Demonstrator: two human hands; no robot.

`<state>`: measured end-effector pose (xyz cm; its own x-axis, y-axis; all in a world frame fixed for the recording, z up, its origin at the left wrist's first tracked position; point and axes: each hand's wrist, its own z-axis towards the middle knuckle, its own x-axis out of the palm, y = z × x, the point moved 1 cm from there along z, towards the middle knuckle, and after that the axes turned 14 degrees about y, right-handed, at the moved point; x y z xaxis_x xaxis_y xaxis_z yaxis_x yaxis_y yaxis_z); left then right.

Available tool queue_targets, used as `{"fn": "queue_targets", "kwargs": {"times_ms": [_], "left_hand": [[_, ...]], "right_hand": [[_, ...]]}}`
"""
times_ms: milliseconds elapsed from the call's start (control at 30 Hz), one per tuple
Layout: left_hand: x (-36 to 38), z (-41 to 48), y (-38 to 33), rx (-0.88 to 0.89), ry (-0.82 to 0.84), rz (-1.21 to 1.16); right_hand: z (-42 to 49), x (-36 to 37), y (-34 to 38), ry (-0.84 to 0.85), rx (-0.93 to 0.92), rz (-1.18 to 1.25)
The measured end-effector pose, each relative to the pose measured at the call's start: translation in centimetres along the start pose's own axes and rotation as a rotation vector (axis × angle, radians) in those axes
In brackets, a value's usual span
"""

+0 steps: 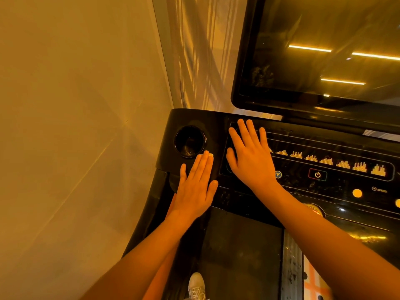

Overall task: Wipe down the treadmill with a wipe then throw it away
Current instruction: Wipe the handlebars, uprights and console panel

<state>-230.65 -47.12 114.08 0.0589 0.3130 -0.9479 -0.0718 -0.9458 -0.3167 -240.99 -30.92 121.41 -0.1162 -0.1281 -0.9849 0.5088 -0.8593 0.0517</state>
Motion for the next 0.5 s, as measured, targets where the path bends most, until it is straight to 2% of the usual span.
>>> {"fn": "queue_targets", "kwargs": {"times_ms": [167,367,500], "left_hand": [[-0.4,0.9,-1.4,-0.037,-0.008,-0.065],[-1.6,3.0,-1.1,-0.005,-0.059,0.059],[-1.8,3.5,-1.5,-0.015,-0.060,0.042]], "right_hand": [[0.0,0.1,0.0,0.001,0.007,-0.006],[-0.1,0.1,0.0,-0.012,0.002,0.007],[-0.1,0.1,0.0,-0.012,0.003,0.014]]}}
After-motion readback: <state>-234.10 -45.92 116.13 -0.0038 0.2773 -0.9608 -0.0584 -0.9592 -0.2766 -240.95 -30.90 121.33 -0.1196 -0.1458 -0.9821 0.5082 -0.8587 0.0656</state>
